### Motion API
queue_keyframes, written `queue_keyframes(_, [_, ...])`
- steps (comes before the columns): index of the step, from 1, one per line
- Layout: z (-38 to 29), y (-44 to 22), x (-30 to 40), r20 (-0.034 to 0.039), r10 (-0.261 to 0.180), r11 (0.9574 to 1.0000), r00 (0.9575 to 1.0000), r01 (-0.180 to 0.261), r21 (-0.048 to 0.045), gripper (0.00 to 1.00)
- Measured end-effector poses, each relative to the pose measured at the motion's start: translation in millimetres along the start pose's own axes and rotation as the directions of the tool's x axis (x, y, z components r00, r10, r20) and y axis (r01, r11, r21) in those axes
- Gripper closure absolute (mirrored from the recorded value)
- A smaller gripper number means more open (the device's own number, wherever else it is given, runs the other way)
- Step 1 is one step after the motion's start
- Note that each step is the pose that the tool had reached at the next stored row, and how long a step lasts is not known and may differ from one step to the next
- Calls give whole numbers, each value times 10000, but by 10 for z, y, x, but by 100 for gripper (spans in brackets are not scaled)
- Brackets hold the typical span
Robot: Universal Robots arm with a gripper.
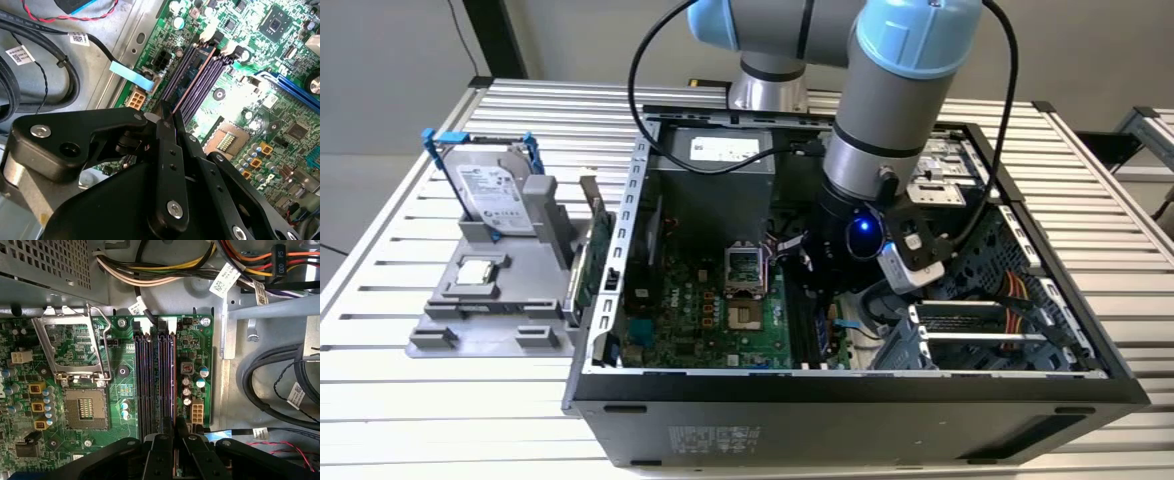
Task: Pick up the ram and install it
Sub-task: 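Insert the ram into the slot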
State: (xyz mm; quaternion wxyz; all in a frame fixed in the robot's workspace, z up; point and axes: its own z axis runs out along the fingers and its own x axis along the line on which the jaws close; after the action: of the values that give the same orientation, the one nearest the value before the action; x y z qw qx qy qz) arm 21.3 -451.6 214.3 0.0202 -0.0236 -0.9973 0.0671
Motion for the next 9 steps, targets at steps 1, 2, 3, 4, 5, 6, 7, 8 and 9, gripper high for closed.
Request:
queue_keyframes(1, [0, 0, 0, 0, 0, 10000, 10000, 0, 1, 100])
queue_keyframes(2, [0, 0, 0, 0, 0, 10000, 10000, 0, 0, 100])
queue_keyframes(3, [1, 0, 0, 1, 0, 10000, 10000, 0, 0, 100])
queue_keyframes(4, [1, 0, 0, 0, 0, 10000, 10000, 0, 0, 100])
queue_keyframes(5, [1, 0, 0, 0, 0, 10000, 10000, 0, 0, 100])
queue_keyframes(6, [1, 0, 0, 1, 0, 10000, 10000, 0, 0, 100])
queue_keyframes(7, [1, 0, 0, 0, 0, 10000, 10000, 0, 0, 100])
queue_keyframes(8, [1, 0, 0, 0, -1, 10000, 10000, 1, 0, 100])
queue_keyframes(9, [1, 0, 0, 1, 0, 10000, 10000, 0, 0, 100])
